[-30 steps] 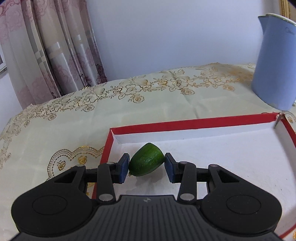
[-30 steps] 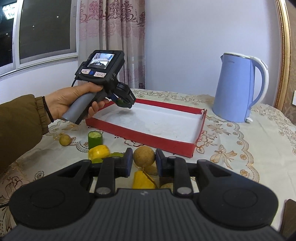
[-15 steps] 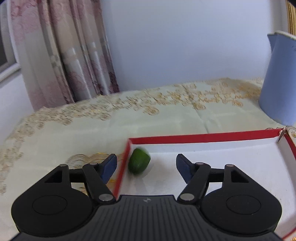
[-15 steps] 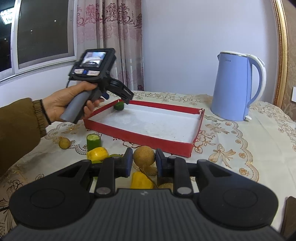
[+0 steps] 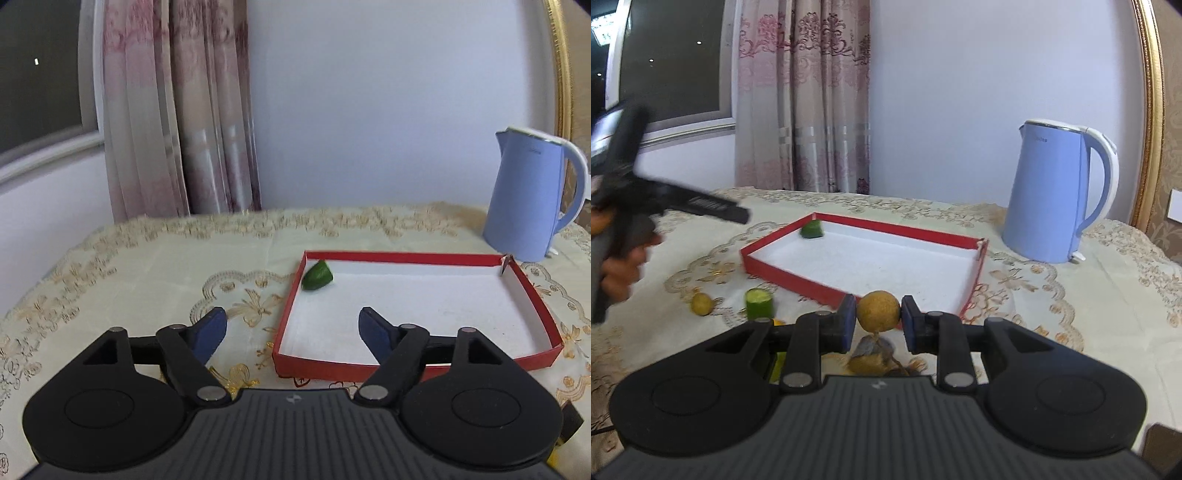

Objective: Organize fruits
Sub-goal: 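Carry the brown longan into the red tray and open the right gripper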

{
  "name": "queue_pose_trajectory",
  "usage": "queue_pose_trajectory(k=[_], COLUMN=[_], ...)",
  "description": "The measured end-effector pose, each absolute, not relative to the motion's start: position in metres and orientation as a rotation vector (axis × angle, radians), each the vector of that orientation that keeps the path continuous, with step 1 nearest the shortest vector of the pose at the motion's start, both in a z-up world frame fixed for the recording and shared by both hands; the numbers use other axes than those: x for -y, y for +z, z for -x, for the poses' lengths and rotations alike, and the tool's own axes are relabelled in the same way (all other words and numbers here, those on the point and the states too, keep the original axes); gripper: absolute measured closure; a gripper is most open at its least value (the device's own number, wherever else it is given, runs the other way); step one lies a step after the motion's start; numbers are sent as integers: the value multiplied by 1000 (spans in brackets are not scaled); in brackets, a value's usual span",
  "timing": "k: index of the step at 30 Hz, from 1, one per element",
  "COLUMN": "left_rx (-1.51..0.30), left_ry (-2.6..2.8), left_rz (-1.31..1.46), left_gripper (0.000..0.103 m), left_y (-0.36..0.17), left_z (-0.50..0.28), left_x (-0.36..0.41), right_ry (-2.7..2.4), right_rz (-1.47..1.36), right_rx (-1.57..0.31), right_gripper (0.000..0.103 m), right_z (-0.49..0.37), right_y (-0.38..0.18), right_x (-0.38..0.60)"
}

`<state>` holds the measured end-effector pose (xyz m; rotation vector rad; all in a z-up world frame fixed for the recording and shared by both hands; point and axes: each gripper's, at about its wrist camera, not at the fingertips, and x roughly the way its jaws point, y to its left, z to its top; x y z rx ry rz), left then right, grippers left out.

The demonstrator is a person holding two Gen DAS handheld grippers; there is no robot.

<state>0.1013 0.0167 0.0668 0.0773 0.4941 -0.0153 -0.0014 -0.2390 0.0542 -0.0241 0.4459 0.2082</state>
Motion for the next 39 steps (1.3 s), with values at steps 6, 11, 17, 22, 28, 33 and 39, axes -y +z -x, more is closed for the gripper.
queue_pose_trajectory(k=[6, 11, 17, 22, 28, 33, 39], left_rx=[-443, -418, -422, -438, -455, -463, -468], left_ry=[-44, -49, -46, -31, -48, -31, -30], left_rz=[-38, -20, -41, -31, -14, -34, -47], left_gripper=[24, 24, 24, 24, 24, 24, 24], left_y=[43, 40, 36, 30, 27, 23, 22], left_z=[-115, -111, -112, -117, -117, -120, -120], left_x=[-16, -24, -23, -26, -23, -21, -19], right_ry=[168, 105, 44, 23, 29, 24, 21], right_rz=[24, 49, 79, 113, 110, 73, 54], right_rx=[-434, -447, -511, -570, -591, -623, -640], right_gripper=[78, 78, 78, 78, 78, 78, 78], right_z=[-41, -107, -179, -198, -200, -208, -211], right_y=[68, 73, 59, 33, 19, 8, 2], right_x=[246, 246, 250, 257, 263, 270, 272])
